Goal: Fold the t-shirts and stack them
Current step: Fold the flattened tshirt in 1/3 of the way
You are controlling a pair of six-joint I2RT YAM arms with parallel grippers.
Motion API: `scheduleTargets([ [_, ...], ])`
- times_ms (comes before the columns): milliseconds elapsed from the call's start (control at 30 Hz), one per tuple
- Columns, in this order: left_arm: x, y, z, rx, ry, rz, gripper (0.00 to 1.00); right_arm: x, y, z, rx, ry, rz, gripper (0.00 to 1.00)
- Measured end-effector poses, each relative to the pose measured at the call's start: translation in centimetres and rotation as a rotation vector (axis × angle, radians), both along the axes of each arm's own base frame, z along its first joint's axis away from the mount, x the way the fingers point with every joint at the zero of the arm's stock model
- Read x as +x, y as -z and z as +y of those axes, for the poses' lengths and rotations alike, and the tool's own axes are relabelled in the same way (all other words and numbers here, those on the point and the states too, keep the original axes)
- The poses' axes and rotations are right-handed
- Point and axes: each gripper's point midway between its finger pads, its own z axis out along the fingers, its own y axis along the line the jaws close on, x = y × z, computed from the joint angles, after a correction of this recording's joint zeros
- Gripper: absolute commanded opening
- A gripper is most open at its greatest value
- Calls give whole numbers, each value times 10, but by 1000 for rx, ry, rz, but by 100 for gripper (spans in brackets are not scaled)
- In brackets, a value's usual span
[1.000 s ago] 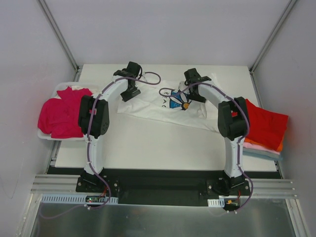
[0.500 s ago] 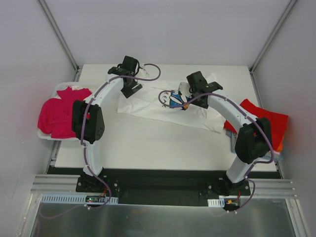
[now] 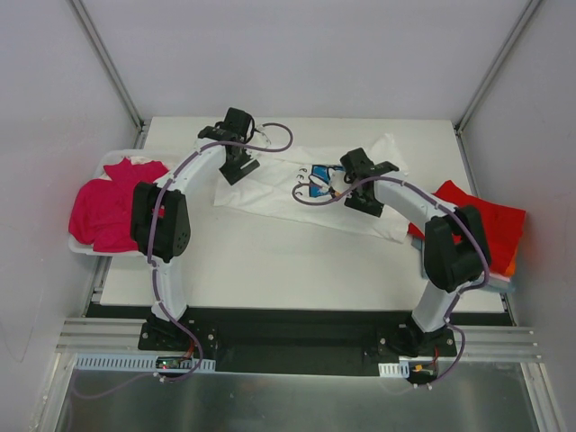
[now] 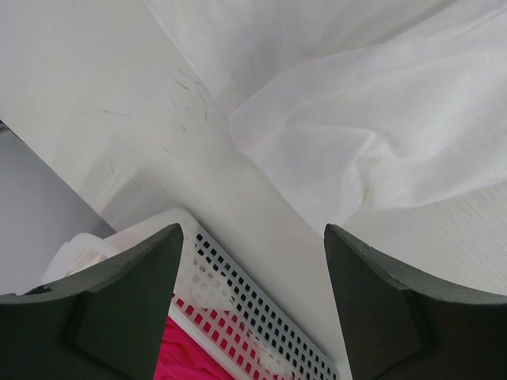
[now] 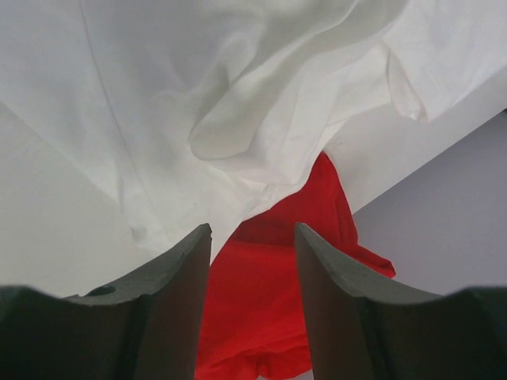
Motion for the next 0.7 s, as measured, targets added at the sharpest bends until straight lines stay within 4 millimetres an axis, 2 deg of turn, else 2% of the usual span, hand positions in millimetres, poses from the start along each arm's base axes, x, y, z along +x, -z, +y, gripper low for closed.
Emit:
scheduleTargets([
  [367,-1,2,0,2,0,3,72,8,39,-5,-9,28,82,49],
  [700,1,4,0,3,2,2,72,23,41,3,15,27,66,43],
])
